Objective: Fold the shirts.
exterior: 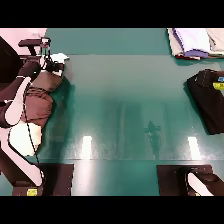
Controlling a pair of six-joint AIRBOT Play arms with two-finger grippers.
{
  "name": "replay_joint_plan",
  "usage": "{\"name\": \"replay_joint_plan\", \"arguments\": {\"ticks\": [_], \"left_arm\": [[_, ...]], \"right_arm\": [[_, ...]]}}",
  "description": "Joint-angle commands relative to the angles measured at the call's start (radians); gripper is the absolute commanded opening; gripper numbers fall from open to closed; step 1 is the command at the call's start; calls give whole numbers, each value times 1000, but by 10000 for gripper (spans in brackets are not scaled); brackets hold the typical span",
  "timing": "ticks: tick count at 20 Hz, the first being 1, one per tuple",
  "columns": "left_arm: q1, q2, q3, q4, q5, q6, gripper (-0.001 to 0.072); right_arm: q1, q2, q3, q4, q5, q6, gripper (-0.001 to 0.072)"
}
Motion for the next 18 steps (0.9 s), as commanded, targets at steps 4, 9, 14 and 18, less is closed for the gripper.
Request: {"name": "replay_joint_plan", "arguments": {"ticks": [4, 9, 14, 18], "left_arm": [[1, 1, 164, 2, -164, 0, 24], [-18, 284, 327, -1, -295, 12, 22], [-142, 666, 334, -3, -422, 117, 22], [-345, 769, 331, 3, -633, 120, 21]], "right_arm": [[1, 1, 4, 0, -18, 1, 18], [1, 0, 142, -11, -33, 0, 17], [-1, 1, 320, -10, -37, -25, 17], [-1, 1, 404, -11, -17, -31, 17]]}}
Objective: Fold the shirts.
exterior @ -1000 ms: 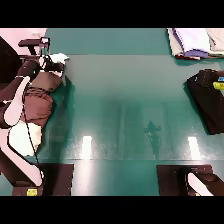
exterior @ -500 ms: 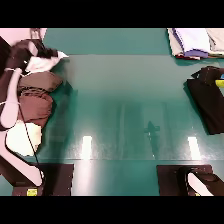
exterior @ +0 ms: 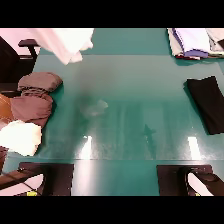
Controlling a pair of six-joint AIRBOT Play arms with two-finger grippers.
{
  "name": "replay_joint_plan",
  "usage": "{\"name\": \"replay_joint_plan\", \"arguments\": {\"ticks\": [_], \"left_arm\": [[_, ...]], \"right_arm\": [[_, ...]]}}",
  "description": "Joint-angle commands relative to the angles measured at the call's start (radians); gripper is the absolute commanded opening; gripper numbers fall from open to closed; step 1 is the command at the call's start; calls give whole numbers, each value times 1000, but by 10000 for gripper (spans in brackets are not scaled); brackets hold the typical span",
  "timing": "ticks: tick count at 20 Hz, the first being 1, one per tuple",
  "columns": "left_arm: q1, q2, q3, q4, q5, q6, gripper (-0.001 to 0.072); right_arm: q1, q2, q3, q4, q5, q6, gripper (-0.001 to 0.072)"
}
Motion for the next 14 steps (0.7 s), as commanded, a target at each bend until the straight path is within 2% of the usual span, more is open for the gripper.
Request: {"name": "replay_joint_plan", "arguments": {"ticks": [1, 2, 6, 8, 9, 10, 11, 12, 14], "left_arm": [[-180, 81, -6, 5, -197, 2, 21], [-253, 73, -28, 5, -219, -28, 21], [-546, -24, -137, -11, -302, -61, 23], [-649, -95, -184, -143, -299, -60, 26], [-681, -131, -197, -241, -273, -49, 80], [-706, -171, -199, -338, -236, -30, 379], [-718, -199, -199, -399, -195, -26, 507], [-717, -217, -198, -424, -163, -24, 501], [-667, -216, -198, -361, -161, -26, 501]], "right_arm": [[-1, 0, 79, -1, 18, -15, 17], [-1, 0, 92, -1, 31, -25, 17], [-1, 0, 142, -2, 78, -35, 17], [-1, 0, 165, -2, 86, -35, 17], [-1, 0, 177, -2, 90, -38, 17], [-1, 0, 188, -2, 97, -42, 18], [-1, 0, 196, -2, 105, -43, 17], [-1, 1, 201, -2, 114, -43, 18], [-1, 5, 199, -2, 125, -43, 18]]}}
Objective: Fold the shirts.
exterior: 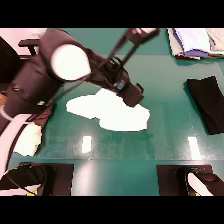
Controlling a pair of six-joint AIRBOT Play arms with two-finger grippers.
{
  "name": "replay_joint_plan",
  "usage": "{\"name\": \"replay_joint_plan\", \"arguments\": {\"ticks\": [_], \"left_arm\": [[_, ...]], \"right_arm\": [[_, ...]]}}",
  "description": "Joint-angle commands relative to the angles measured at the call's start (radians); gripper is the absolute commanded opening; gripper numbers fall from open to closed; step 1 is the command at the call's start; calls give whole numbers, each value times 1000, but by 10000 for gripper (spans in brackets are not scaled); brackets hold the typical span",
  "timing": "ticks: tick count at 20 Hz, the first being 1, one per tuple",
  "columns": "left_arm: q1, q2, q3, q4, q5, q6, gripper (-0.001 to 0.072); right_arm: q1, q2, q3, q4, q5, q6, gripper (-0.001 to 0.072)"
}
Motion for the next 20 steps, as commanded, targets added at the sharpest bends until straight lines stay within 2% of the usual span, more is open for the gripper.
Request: {"name": "replay_joint_plan", "arguments": {"ticks": [1, 4, 10, 15, 20], "left_arm": [[47, -32, -10, -22, 9, 4, 501], [272, -31, -26, 8, -95, -6, 500], [707, -35, -293, -55, -63, -29, 501], [876, -39, -598, -117, 48, 32, 501], [914, -39, -743, -213, 175, 105, 501]], "right_arm": [[-1, 2, 11, 0, 28, -3, 17], [-1, 3, 12, 0, 27, -3, 17], [-1, -13, 12, 3, 27, -2, 17], [0, -65, 12, 47, 43, -2, 18], [3, -106, 11, 89, 63, -2, 17]]}}
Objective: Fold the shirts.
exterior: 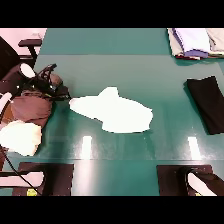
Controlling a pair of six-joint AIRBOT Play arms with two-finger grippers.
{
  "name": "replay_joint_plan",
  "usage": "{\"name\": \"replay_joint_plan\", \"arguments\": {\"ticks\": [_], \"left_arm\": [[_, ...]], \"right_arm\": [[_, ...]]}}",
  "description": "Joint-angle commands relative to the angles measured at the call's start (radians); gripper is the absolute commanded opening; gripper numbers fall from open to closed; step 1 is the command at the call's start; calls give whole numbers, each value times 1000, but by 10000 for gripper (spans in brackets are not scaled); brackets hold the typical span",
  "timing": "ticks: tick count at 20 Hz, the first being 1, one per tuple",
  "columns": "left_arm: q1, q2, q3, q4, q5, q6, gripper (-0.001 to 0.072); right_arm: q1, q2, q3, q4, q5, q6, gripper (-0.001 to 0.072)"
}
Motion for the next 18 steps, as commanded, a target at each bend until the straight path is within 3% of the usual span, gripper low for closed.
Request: {"name": "replay_joint_plan", "arguments": {"ticks": [1, 4, 10, 12, 18], "left_arm": [[31, 0, -105, -111, 109, 64, 501], [31, -1, -141, -251, 163, 140, 500], [-28, -36, -140, -281, 188, 140, 496], [-31, -34, -118, -286, 196, 137, 27], [-12, 57, 62, -212, 109, 122, 23]], "right_arm": [[3, -20, 0, 25, 11, 0, 17], [3, -20, 0, 24, 14, 0, 17], [3, -20, 0, 24, 32, 0, 17], [3, -20, 0, 20, 50, 0, 17], [-128, -1, -111, 14, 237, 3, 17]]}}
